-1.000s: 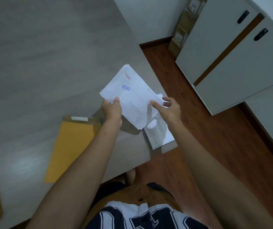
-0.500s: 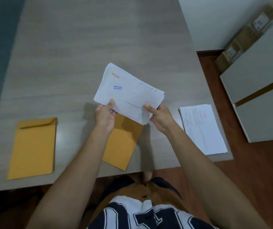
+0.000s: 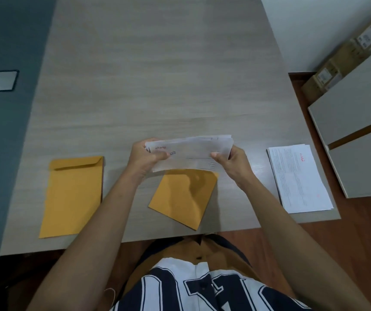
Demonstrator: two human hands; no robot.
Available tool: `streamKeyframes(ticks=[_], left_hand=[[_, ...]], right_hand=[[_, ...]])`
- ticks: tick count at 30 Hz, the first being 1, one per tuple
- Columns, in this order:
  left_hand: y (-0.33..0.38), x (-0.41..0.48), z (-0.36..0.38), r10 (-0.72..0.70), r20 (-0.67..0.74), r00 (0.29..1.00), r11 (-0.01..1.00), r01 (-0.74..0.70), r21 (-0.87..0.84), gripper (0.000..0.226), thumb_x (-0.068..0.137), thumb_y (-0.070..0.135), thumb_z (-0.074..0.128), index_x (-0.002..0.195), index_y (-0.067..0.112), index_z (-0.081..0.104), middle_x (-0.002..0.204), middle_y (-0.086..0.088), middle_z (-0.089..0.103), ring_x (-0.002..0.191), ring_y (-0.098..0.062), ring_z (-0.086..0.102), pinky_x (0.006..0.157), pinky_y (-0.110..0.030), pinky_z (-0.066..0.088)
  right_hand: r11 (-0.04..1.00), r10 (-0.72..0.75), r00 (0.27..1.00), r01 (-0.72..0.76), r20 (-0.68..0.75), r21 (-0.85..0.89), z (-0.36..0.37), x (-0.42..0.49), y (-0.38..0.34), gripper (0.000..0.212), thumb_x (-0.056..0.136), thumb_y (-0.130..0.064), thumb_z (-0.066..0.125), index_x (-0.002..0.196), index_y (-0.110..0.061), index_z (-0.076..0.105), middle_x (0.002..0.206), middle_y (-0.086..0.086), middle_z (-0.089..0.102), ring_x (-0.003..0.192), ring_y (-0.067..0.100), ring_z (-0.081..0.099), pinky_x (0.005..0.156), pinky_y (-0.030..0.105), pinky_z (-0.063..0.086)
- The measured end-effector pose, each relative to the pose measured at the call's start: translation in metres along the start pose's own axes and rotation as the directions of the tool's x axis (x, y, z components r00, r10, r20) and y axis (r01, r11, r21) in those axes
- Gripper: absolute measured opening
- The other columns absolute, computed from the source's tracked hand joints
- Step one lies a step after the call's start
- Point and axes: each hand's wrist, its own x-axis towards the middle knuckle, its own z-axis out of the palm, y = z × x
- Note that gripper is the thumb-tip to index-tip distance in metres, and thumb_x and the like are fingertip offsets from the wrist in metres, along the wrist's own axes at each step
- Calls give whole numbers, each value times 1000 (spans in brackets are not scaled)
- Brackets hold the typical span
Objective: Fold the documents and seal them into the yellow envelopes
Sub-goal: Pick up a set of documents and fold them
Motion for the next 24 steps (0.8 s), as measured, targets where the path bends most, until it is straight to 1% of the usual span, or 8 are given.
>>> streamKeyframes(ticks=[3, 6, 8, 10, 13, 18, 21, 24], left_hand=[[-13, -1, 1, 5, 36, 999, 1000, -5, 15, 18, 73, -9, 78, 87, -4, 69, 88, -17, 70, 86, -26, 67, 75, -37, 55], [-31, -8, 10, -54, 62, 997, 998, 51, 39, 19, 71, -12, 75, 78, 4, 70, 82, -10, 68, 82, -24, 64, 72, -35, 52], [-41, -11, 16, -61, 87, 994, 998, 59, 26, 28, 67, -16, 73, 71, 11, 70, 75, -7, 67, 76, -23, 62, 70, -37, 49], [-44, -13, 19, -74, 78, 994, 997, 74, 0, 26, 63, -13, 71, 69, 12, 70, 72, -7, 66, 72, -23, 62, 68, -37, 49], [-43, -10, 22, -110, 38, 993, 993, 111, -27, 26, 61, -12, 67, 76, 9, 71, 72, -6, 66, 70, -20, 62, 63, -33, 49], [-44, -6, 29, -175, -52, 983, 985, 174, -18, 30, 71, -16, 68, 94, 4, 71, 83, -8, 70, 79, -23, 67, 68, -30, 56], [-39, -3, 32, -202, -69, 977, 979, 199, -40, 27, 74, -10, 72, 97, 4, 72, 87, -7, 71, 81, -21, 69, 68, -30, 56], [-27, -2, 37, -210, -107, 972, 977, 206, -47, 19, 79, -4, 71, 85, 14, 69, 83, -3, 70, 74, -17, 68, 57, -24, 56]], right_hand=[[1000, -3, 1000, 3, -29, -16, -3, -9, 9, 23, 87, -10, 72, 109, -15, 69, 98, -6, 72, 87, 0, 69, 73, 15, 54], [993, 20, 999, -25, -40, -114, -1, -19, 27, 20, 79, -3, 78, 98, -7, 73, 87, 1, 71, 73, 3, 66, 63, 15, 51], [992, 12, 1000, -15, -25, -128, 1, -23, 37, 23, 75, 1, 80, 97, -2, 75, 92, 8, 73, 81, 10, 67, 70, 21, 54], [994, 12, 999, -16, -42, -110, 3, -25, 39, 23, 74, 0, 81, 96, -5, 75, 92, 6, 74, 84, 8, 68, 72, 19, 54], [984, 27, 995, -44, -98, -174, 5, -24, 38, 27, 72, -12, 86, 96, -18, 75, 92, 3, 74, 84, 10, 70, 72, 24, 56], [974, 85, 990, -106, -112, -200, 6, -17, 40, 35, 70, -24, 88, 102, -15, 74, 97, 6, 74, 89, 18, 71, 78, 41, 59], [975, 132, 984, -151, -122, -165, 5, -14, 37, 41, 70, -24, 88, 105, -12, 71, 97, 5, 73, 89, 17, 70, 75, 34, 60], [975, 154, 981, -170, -116, -142, -1, -10, 29, 38, 72, -21, 86, 105, -7, 72, 98, 6, 74, 86, 14, 71, 70, 24, 58]])
